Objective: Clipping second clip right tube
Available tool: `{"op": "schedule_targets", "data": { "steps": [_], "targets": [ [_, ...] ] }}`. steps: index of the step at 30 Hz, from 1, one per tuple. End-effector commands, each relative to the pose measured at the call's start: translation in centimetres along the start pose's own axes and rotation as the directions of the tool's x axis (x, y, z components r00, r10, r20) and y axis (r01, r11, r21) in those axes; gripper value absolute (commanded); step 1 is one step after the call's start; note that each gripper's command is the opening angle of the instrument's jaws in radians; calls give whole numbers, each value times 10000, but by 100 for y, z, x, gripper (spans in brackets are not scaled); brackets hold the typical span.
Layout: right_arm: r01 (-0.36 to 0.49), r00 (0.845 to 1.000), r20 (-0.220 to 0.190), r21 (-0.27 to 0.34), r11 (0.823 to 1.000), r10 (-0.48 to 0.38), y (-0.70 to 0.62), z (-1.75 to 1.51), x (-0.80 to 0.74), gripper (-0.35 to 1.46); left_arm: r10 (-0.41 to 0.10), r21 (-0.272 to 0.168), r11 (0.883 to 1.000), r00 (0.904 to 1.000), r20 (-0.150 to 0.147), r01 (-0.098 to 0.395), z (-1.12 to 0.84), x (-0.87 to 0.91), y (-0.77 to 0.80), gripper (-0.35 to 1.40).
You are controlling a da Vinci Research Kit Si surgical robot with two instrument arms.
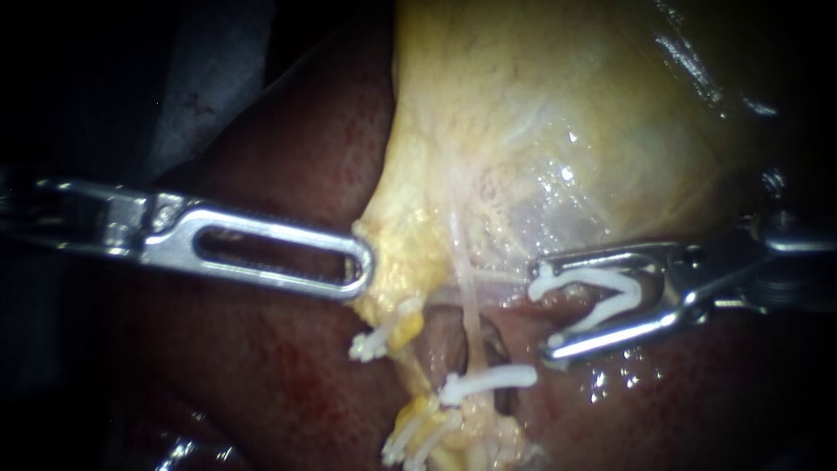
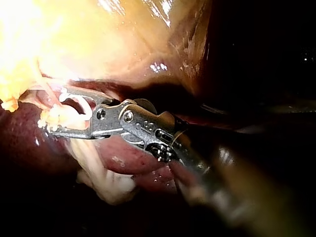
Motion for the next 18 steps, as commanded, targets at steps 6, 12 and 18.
{"op": "schedule_targets", "data": {
  "steps": [6,12,18],
  "targets": [
    [-132,9999,107,93,9999,131,6,15,-17,48,-1,-7,10000,10000,6,1,0,1,-1,-35],
    [-299,9994,149,122,9995,297,13,21,-27,48,-6,-11,10000,10000,13,6,0,2,-3,-35],
    [-353,9991,224,135,9993,350,22,29,-36,48,-7,-13,10000,10000,16,7,0,2,-4,-35]
  ]
}}
